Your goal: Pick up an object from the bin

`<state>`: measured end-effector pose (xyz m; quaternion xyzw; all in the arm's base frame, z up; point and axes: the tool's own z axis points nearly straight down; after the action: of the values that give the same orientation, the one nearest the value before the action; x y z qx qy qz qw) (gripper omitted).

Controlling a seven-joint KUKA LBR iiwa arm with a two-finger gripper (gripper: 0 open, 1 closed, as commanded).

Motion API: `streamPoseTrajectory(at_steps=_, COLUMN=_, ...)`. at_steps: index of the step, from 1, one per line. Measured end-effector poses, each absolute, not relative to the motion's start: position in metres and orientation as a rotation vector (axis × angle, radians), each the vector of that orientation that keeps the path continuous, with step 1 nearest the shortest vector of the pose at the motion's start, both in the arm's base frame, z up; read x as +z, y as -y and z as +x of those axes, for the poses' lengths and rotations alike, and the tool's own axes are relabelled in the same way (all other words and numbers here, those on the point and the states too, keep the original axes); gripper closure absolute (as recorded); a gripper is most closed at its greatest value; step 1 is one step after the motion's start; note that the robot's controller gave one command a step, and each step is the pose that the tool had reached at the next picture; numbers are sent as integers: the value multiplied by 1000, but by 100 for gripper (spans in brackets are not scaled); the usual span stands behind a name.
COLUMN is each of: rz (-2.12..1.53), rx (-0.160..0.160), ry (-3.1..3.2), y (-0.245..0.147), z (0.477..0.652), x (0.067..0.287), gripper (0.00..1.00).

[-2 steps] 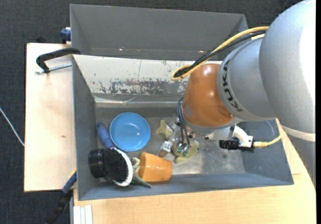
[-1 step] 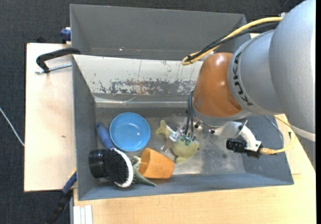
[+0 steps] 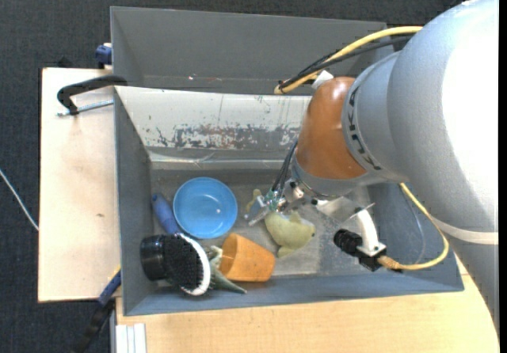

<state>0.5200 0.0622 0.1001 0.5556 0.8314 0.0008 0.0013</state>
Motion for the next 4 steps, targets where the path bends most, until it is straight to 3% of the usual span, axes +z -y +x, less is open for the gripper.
streamPoseTrajectory(at_steps=1, rz=2309, rx=5, ry=-2132, y=-54, z=520, x=72, gripper=0)
streamPoseTrajectory(at_steps=2, rz=2306, rx=3, ry=-2134, y=-54, z=521, x=73, gripper=0)
streamPoseTrajectory(at_steps=3, rz=2304, rx=9, ry=-2134, y=-56, z=523, x=75, gripper=100)
streamPoseTrajectory(at_steps=4, rz=2302, rx=4, ry=-2136, y=-56, z=523, x=84, gripper=100)
